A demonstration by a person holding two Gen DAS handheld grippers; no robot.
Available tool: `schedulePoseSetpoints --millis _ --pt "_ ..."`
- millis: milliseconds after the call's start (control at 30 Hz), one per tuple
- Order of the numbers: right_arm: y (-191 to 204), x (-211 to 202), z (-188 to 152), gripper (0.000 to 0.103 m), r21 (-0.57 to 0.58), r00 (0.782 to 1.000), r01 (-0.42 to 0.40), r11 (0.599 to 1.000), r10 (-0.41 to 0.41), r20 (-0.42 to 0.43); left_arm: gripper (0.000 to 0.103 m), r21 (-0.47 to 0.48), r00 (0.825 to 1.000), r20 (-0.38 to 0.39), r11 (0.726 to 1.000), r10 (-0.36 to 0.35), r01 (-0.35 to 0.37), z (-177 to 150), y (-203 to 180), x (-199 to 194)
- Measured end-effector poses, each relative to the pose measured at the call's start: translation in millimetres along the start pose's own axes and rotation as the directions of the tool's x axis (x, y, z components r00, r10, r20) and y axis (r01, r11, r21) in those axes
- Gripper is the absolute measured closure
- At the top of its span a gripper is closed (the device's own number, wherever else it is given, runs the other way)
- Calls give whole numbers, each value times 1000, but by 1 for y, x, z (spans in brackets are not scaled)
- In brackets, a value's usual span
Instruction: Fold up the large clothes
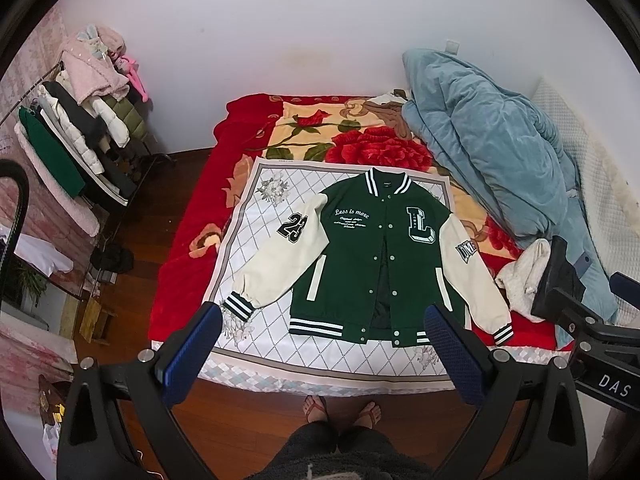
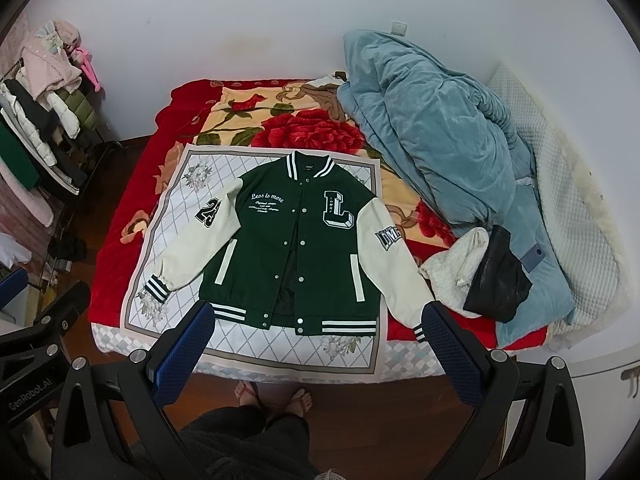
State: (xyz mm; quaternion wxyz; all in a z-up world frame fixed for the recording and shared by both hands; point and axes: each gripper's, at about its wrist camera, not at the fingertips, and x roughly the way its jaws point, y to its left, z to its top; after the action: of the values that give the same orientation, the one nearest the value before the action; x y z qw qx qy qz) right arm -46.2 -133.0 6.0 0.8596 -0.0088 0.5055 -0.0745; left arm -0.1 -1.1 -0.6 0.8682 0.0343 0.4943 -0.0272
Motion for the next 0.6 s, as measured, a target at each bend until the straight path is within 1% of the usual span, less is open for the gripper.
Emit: schedulePoseSetpoints --millis 600 --pt "3 0 1 0 -2 1000 2 1000 -2 0 0 0 1000 3 1000 -2 2 3 6 5"
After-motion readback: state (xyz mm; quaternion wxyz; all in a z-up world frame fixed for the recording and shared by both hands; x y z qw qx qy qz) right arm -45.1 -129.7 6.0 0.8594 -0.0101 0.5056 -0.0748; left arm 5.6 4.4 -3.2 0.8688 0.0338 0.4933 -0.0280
